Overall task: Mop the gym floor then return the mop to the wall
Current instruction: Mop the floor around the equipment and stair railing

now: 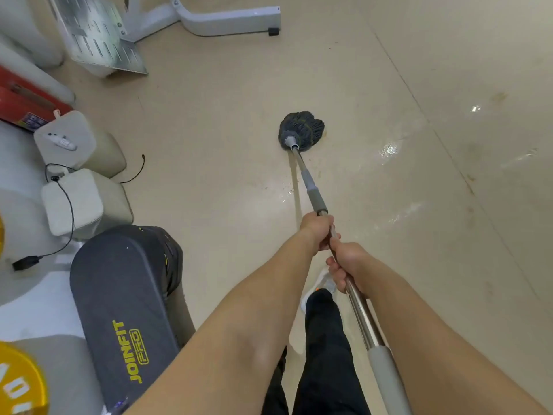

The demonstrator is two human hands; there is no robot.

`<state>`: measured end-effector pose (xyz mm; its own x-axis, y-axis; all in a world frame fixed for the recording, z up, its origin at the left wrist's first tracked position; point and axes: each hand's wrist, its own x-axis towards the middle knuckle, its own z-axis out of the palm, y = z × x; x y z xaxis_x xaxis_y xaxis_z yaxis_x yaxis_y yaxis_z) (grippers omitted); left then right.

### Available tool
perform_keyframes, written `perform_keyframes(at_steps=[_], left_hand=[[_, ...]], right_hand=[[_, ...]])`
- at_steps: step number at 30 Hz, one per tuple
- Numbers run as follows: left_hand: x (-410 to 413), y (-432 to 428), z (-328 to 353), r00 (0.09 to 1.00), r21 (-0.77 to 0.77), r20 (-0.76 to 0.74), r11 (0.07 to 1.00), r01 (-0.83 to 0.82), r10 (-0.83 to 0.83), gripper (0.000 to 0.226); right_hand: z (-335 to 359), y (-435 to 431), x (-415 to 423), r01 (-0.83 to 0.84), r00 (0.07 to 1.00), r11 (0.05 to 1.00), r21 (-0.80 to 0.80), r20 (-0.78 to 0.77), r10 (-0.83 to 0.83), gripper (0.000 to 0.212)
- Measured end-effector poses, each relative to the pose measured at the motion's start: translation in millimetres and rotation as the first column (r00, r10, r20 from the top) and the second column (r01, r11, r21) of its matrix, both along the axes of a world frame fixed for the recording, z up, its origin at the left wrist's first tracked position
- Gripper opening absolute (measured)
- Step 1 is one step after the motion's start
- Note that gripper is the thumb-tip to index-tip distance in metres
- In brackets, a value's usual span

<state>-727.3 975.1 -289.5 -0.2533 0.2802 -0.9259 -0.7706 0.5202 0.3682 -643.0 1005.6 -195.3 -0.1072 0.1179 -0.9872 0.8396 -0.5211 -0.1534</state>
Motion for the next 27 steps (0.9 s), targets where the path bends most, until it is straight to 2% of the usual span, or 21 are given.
perform_keyframes(at_steps=[7, 11, 15, 19, 24, 27], left_hand=[[-125, 90, -5, 0.989, -0.013, -0.114, 0.996, -0.092, 0.09, 0.028], [-183, 132, -2, 0.979, -0.021, -0.169, 0.993, -0.119, 0.113, 0.034], [-225, 157, 7, 0.974, 0.009, -0.16, 0.987, -0.161, 0.16, 0.031], [-243, 151, 8, 0.978, 0.008, -0.138, 0.988, -0.157, 0.157, 0.03], [-231, 103, 22, 0.989, 0.002, -0.077, 0.991, -0.13, 0.13, 0.035], [-208, 61, 34, 0.993, 0.014, -0.017, 0.993, -0.114, 0.114, 0.035]], right_hand=[[-30, 99, -128, -0.066, 0.993, 0.998, -0.019, -0.104, 0.063, 0.043], [-45, 150, -193, -0.239, 0.966, 0.969, 0.057, -0.084, 0.243, 0.045], [-53, 185, -240, -0.382, 0.922, 0.916, 0.124, -0.021, 0.387, 0.043], [-54, 182, -257, -0.521, 0.846, 0.835, 0.177, -0.024, 0.533, 0.027], [-35, 132, -240, -0.619, 0.768, 0.757, 0.21, -0.038, 0.639, 0.029], [-13, 91, -217, -0.686, 0.709, 0.69, 0.23, 0.002, 0.705, 0.039]])
